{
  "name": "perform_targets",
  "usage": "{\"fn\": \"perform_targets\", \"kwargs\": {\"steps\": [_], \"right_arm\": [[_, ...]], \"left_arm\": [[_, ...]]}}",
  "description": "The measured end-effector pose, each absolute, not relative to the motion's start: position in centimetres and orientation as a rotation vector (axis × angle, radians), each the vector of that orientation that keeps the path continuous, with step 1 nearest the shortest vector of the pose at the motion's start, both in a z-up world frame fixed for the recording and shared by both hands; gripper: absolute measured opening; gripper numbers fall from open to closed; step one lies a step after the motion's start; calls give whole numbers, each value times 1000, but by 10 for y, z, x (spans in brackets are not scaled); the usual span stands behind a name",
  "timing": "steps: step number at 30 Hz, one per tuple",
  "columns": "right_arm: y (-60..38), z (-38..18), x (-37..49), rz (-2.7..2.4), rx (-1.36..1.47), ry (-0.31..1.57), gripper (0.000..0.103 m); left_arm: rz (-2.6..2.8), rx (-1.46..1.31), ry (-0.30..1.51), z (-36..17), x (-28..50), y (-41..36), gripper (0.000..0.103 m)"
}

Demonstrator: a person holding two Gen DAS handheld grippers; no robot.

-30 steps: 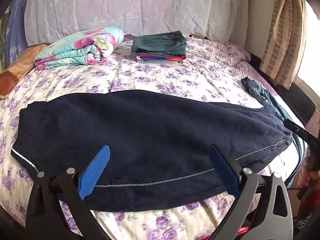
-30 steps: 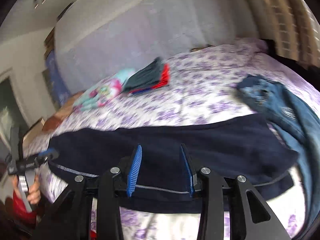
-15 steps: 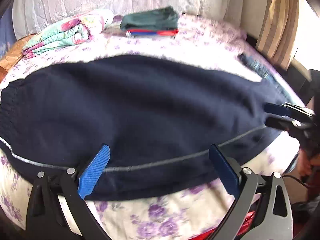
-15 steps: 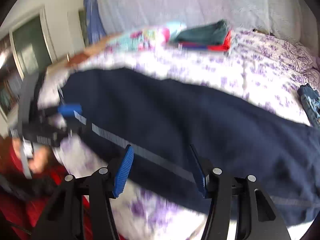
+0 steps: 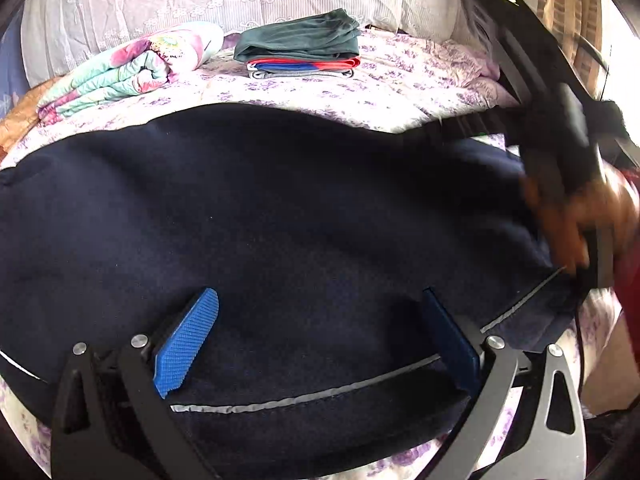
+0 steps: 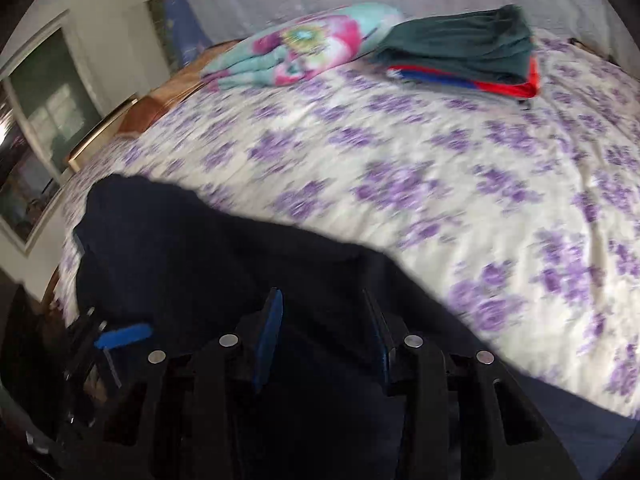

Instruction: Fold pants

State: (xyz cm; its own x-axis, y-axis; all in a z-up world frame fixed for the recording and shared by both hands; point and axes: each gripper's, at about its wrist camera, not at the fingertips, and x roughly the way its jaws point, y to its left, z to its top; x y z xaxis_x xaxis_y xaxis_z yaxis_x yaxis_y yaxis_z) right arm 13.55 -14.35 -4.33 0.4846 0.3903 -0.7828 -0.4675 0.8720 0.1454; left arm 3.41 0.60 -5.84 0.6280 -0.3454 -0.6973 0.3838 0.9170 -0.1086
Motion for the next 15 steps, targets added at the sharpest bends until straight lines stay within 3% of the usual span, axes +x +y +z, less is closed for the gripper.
{"fn": "perform_targets", "kwargs": {"steps": [3,7,11,15], "right_arm": [[-133,-46,110,546,-175,915,41],[-144,-36,123,585,-82,957,41],[-150,-12,151,652,63,921,45],[-156,-35,199,677,366,1071,45]], "left_arm": [[-417,52,782,-57,32,6,98],[-416,46,778,-58,28,6,98],[-417,46,778,-57,30,6,98],[-417,45,777,-58,30,6,98]]}}
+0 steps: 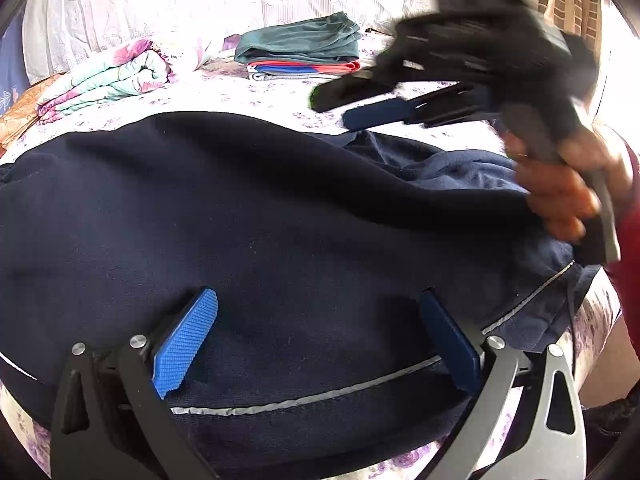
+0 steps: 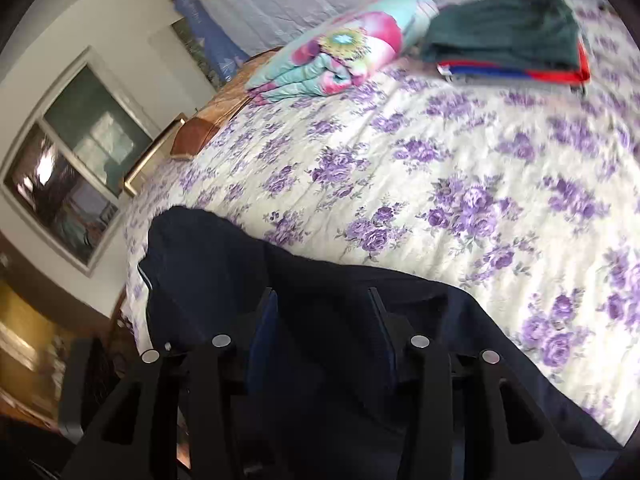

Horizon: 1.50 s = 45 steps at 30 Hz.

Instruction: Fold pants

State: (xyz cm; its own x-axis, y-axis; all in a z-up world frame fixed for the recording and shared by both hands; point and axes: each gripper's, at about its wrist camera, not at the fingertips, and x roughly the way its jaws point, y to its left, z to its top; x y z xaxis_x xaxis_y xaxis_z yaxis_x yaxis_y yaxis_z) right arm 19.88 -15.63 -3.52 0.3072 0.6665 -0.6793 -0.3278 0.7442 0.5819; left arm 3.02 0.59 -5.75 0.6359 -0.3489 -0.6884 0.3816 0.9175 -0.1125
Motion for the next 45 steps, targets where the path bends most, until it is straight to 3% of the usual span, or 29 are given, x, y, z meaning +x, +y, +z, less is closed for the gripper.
{"fn": "perform_targets", "kwargs": {"steps": [3,13,15,19,23,28,33,39,42,43,44,45], "right_arm": [[-149,-63,213,732,585,1203,38],[-121,-76,219,689,642,1209,42],[-128,-66,221,652,633,1128,19],[-129,-52,246,588,544,1057,14],[-139,-89,276,589,646,1175,10],[-159,-77,274,651,672,1174,13],[-220,-29,261,428,635,983,19],[-139,-7,194,669,326,941,18],[-106,-41,202,694,294,1065,17],[-108,-57,212,625,274,1089,14],[-114,-73,224,566,276,1098,0],[-124,-81,232,593,364,1096,0]], "left_arm": [[-418,44,776,-58,30,6,98],[-420,39,774,-57,30,6,98],[-420,40,773,-56,30,5,98],[-421,34,771,-56,29,6,98],[-412,27,772,-56,27,5,98],[-414,31,770,-58,26,7,98],[-414,26,764,-58,24,8,98],[-391,12,771,-54,26,12,98],[-355,2,789,-53,29,22,98],[-344,8,799,-55,31,24,98],[-342,12,804,-55,32,25,98],[-318,19,803,-54,30,27,98]]}}
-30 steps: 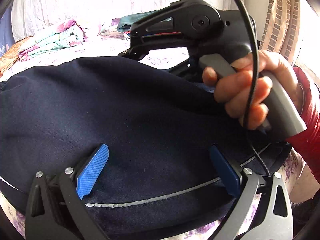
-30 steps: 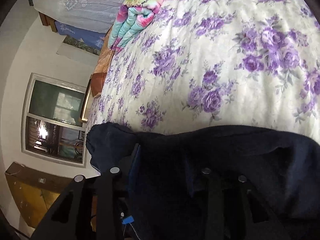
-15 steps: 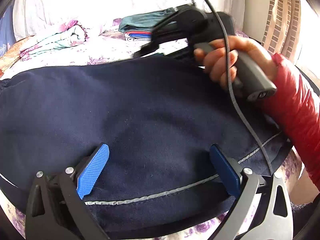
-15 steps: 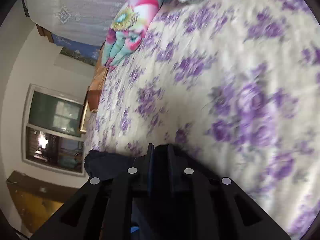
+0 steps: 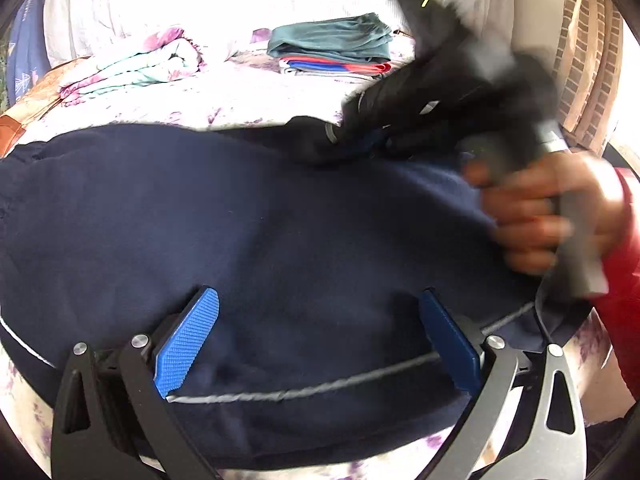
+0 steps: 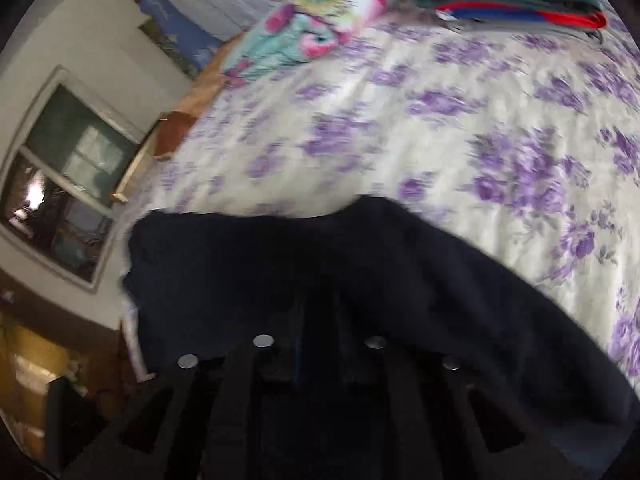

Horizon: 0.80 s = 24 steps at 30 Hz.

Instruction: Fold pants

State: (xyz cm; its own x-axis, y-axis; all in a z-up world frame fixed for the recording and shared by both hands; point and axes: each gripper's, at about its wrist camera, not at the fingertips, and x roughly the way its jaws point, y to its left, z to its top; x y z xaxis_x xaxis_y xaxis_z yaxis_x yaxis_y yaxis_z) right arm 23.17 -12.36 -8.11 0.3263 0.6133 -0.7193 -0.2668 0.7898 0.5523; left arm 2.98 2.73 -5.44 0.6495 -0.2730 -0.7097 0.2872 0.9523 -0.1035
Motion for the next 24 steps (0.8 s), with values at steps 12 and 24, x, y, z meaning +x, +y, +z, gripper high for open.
{"fn": "perform_targets", "kwargs": {"steps": [12,24], "right_arm": [[-162,-67,194,488,345,944,47],[-228,-64,99,460,364,924,71]], "left_arm": [[1,-231,887,-39,95,152,98],[35,43,853,-51,83,103,99]]}}
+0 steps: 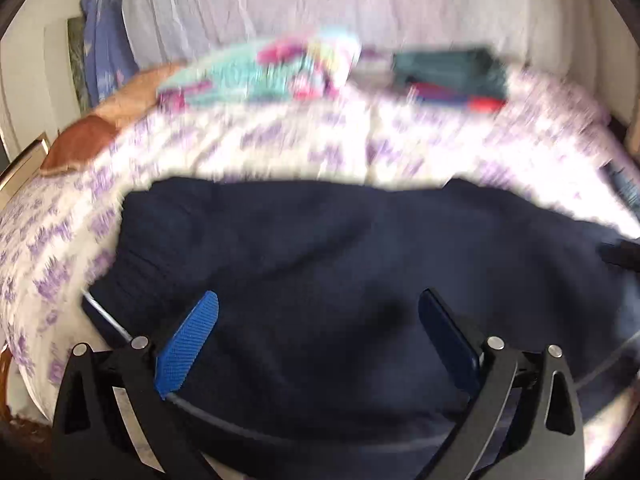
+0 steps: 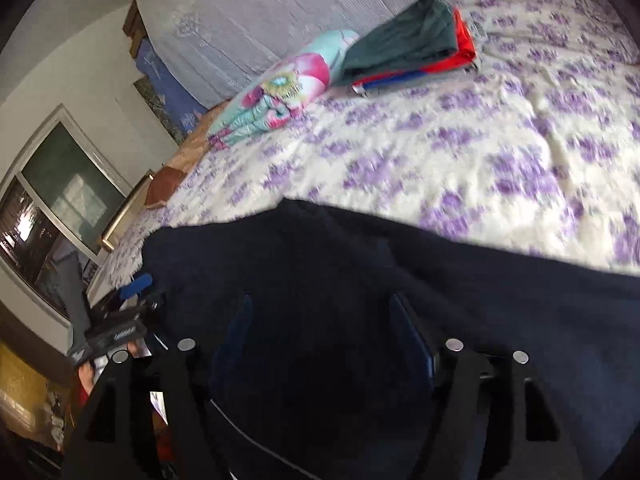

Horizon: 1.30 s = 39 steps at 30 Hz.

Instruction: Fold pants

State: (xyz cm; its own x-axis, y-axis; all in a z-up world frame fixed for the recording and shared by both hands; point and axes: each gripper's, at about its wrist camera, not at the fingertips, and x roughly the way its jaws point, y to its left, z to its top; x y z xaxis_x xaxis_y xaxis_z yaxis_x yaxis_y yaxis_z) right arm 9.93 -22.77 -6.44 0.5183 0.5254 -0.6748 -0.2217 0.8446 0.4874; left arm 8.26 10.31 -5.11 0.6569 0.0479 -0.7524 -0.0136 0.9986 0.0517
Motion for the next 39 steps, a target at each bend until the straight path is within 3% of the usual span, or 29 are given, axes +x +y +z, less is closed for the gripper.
{"fn": "perform_targets", "kwargs": {"steps": [3,10,16,21,26,28,33,35,39], "right_arm": [[-243,-61,86,435,425,879,65],[-341,-18,-34,226,608,665,67],[-419,-44,-130,-44,821,737,72],[-445,-74,-127,-45,1017,661,78],[-463,-79,-115,-85,1097,522,78],[-465,-80,-114,-118,1096,487,73],[-468,-88,-107,-200,1037,467,34],[-470,-89,-107,-189,1026,455,31],[-460,-72,-108,-204,953,397,25]], "left_arm": [[75,81,825,-46,82,94,99],[-150,-36,751,-9,53,57,98],[-368,74,768,-4,46,-34,98],[-367,157,893,-54,48,-71,99],[-350,97,865,-37,35,-53,98],[-352,61,824,-23,35,-49,98],[-413,88,887,-29,56,-77,98],[-368,154,957,-57,67,-89,99],[-350,156,862,-40,47,-71,99]]}}
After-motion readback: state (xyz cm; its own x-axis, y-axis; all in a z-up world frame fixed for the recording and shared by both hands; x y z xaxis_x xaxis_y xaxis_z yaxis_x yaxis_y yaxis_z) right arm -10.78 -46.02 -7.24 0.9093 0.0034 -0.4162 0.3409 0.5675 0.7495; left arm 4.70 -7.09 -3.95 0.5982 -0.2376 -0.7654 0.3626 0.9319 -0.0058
